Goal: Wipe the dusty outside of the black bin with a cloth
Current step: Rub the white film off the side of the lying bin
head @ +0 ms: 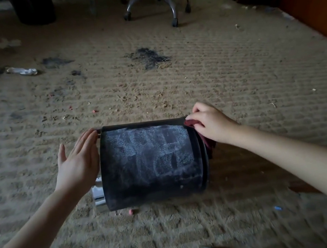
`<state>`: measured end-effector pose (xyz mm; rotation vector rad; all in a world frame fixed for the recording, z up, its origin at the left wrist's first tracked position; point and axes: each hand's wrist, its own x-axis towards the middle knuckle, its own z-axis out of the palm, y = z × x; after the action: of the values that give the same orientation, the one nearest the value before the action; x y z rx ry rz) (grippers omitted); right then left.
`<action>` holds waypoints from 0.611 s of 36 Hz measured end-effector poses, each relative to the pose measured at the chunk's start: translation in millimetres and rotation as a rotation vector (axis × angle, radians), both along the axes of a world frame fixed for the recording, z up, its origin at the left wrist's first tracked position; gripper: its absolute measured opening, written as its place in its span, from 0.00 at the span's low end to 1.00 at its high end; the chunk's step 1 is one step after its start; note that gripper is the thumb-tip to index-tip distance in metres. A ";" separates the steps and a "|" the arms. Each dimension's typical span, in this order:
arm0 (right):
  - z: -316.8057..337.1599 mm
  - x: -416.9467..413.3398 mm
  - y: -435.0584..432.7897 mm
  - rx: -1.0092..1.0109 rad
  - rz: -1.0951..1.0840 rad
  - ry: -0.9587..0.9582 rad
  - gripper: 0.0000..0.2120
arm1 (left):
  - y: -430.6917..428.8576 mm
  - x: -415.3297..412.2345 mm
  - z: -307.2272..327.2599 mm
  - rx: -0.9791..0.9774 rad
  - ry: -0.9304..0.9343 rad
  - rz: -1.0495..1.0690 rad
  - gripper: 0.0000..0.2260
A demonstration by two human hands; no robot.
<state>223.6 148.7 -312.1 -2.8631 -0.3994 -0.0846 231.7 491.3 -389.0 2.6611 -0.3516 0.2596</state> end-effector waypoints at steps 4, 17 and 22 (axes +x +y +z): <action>-11.0 -8.9 4.9 -0.051 0.093 -0.044 0.14 | -1.0 4.3 1.0 0.023 0.012 0.000 0.27; -2.3 -27.2 -1.0 0.089 0.069 -0.090 0.16 | 0.0 -3.1 0.2 -0.007 0.012 -0.018 0.26; -4.8 13.2 17.6 0.097 -0.041 0.033 0.13 | -0.6 -8.3 0.0 -0.022 -0.012 -0.009 0.25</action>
<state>236.7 166.3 -316.9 -2.7735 -0.3210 -0.0622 223.4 490.7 -389.0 2.6370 -0.3622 0.2751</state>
